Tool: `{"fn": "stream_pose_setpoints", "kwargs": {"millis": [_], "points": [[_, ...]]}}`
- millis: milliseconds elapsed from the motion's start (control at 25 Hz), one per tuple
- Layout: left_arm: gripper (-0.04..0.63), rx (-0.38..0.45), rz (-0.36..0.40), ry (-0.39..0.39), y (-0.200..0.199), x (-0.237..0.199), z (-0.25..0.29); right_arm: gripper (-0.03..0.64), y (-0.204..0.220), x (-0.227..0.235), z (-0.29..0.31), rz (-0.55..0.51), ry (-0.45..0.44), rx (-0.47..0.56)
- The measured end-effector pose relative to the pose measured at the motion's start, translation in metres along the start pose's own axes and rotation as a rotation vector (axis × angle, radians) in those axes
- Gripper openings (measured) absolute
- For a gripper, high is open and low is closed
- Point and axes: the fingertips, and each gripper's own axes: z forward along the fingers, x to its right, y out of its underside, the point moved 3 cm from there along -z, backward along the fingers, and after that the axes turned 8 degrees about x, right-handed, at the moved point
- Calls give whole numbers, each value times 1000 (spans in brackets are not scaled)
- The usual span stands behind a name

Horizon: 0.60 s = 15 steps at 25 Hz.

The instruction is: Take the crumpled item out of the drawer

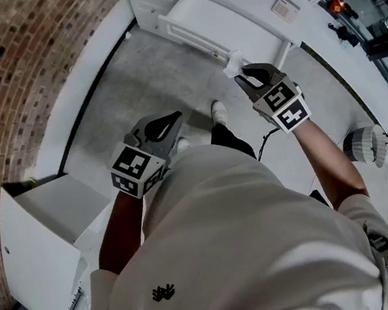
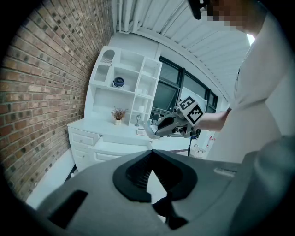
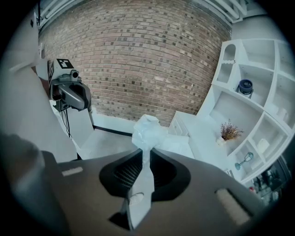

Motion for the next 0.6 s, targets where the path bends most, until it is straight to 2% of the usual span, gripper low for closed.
{"fn": "stream_pose_setpoints", "kwargs": {"millis": [600], "points": [[6, -7, -15, -22, 5, -5, 0, 58, -3, 1, 6, -6, -26, 12]]}}
